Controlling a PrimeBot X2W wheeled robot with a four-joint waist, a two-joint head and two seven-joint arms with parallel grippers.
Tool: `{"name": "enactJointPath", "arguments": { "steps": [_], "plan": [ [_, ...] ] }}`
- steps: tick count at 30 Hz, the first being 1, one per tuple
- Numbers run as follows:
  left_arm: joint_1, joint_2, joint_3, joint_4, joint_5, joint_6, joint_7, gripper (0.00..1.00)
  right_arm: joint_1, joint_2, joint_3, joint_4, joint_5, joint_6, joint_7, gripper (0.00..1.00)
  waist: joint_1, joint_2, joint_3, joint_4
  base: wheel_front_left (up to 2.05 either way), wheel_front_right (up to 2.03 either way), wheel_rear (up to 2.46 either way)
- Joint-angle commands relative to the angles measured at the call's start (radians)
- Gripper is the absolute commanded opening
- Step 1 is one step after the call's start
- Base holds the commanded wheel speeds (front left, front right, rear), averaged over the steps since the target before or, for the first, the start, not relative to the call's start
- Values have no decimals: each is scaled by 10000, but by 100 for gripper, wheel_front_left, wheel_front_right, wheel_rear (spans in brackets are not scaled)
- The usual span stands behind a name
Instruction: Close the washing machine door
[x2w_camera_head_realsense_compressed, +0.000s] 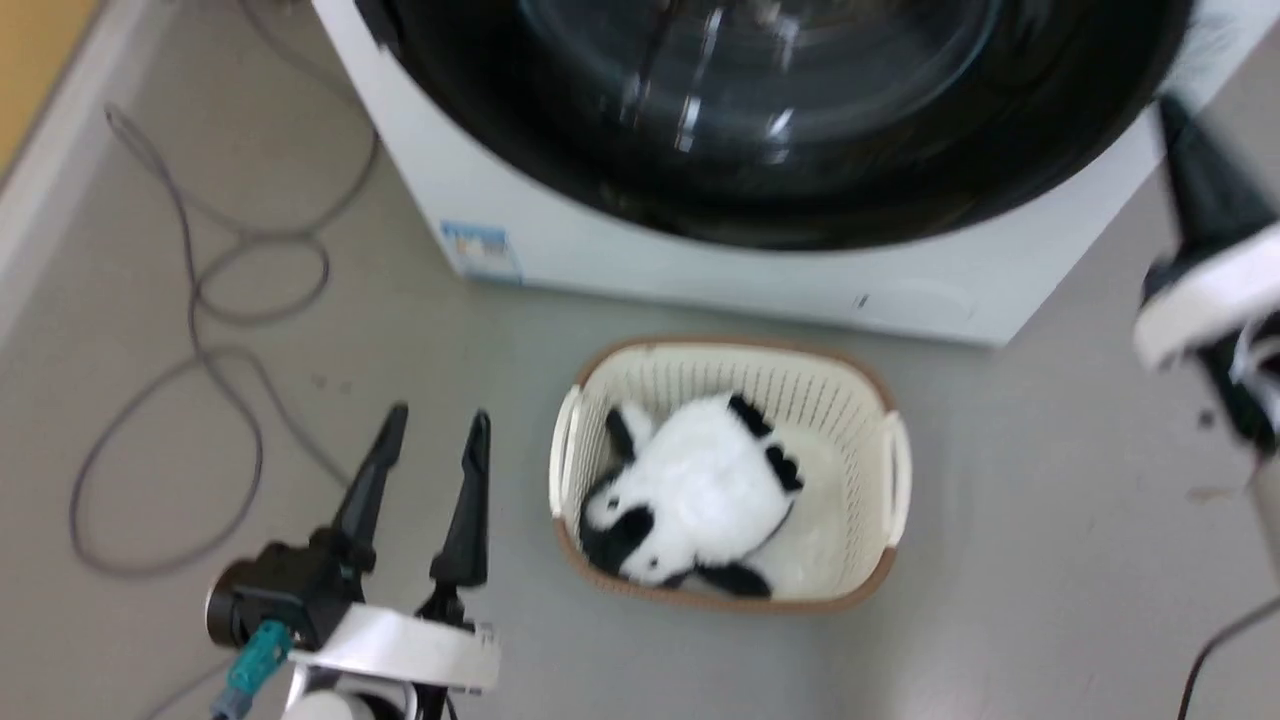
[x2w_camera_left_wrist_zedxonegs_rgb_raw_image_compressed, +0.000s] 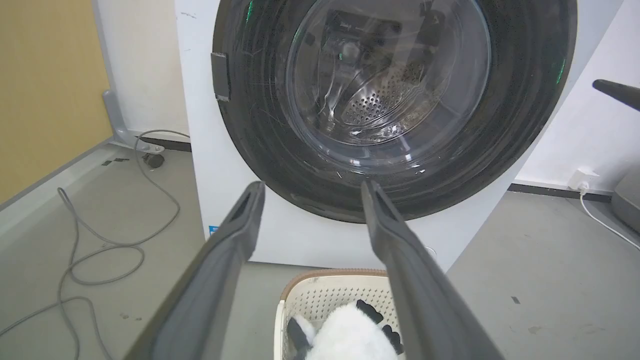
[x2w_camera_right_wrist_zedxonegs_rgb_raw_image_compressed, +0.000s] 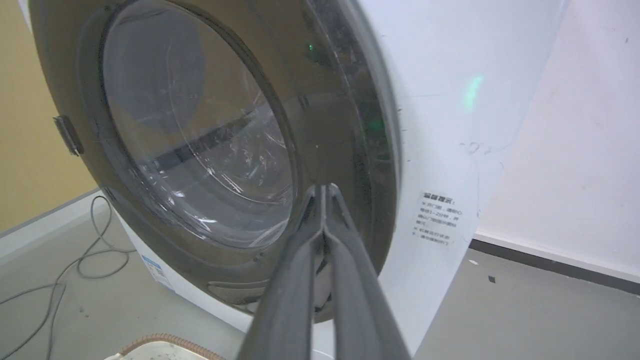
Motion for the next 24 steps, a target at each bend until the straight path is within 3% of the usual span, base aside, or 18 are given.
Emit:
{"name": "enactJointPath", "arguments": {
  "steps": [1,11,17,21,22,23,24],
  "plan": [
    [287,2,82,119,14,-42,-43,100,741,113,-83,-353,-56,-9,-94,0,0,0,-1113,-427,0,0,0],
    [1225,1,442,314,128,-32,-43,100,4391,1213,-1433,-3282,-1172,-9,-127,0,0,0,-2310,-1058,0,0,0],
    [1639,1,464,293,55,-7,-43,100,6614,2725,-2315,-5272,-2138,-9,-128,0,0,0,-2631,-1301,0,0,0],
    [1889,1,391,393,10,-6,-44,100,7943,3259,-2369,-6194,-2491,-9,-129,0,0,0,-2937,-1327,0,0,0],
    [1931,1,373,393,3,-1,-44,100,8094,3331,-2411,-6288,-2476,-9,-129,35,0,0,-2958,-1325,0,0,0],
    [1963,1,353,392,-2,5,-44,100,8229,3390,-2446,-6374,-2488,-9,-129,100,0,0,-2978,-1321,0,0,0],
    [1963,1,353,392,-2,5,-44,100,8229,3390,-2446,-6374,-2488,-9,-129,100,0,0,-2978,-1321,0,0,0]
  ]
}}
